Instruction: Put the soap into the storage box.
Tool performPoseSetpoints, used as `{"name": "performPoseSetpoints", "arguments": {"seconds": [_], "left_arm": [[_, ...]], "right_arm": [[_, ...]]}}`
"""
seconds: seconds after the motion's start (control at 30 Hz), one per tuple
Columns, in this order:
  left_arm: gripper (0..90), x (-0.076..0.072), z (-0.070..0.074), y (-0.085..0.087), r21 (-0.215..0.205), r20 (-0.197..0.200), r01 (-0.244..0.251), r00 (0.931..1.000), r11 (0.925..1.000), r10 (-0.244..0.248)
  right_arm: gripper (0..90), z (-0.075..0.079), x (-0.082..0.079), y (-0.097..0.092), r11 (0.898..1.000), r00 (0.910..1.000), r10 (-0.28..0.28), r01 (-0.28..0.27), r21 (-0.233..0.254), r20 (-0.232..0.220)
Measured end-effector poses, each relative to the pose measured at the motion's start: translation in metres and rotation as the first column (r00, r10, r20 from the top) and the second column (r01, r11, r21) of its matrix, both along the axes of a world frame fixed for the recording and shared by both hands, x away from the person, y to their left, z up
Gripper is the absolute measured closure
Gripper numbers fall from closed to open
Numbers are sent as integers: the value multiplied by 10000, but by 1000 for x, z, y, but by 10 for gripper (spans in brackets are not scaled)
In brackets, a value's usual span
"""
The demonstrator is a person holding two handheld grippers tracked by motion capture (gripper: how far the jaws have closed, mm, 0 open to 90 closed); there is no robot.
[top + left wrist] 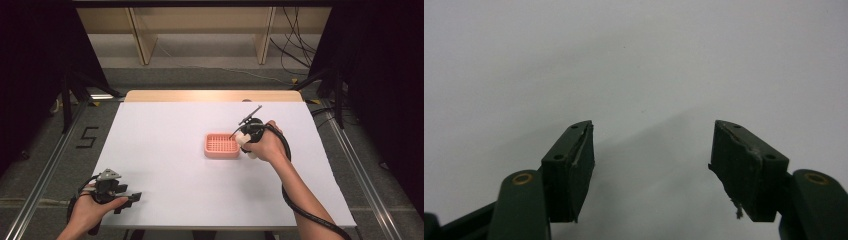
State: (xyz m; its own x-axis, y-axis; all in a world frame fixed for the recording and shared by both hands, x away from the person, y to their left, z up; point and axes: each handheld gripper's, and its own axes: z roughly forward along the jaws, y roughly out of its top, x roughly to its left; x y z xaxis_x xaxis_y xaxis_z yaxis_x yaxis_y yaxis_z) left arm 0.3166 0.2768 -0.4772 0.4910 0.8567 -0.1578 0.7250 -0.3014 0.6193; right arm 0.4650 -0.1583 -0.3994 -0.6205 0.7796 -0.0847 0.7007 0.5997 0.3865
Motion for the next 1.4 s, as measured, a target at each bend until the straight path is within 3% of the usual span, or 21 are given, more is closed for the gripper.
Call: {"name": "performPoseSetpoints", "arguments": {"seconds": [0.47,0.57,0.7,1.4], "left_arm": [[335,0,0,0,8,-8,-3,10000,10000,3],[335,0,0,0,14,-7,10,10000,10000,-10],[335,0,0,0,13,-4,10,10000,10000,-10],[335,0,0,0,-9,28,34,10000,10000,-34]], "right_arm": [[504,2,3,5,10000,10000,61,-61,24,40],[504,3,4,7,10000,9999,44,-44,8,-119],[504,3,6,8,9999,9999,146,-146,-22,53],[504,6,11,20,9993,9993,353,-354,114,75]]}}
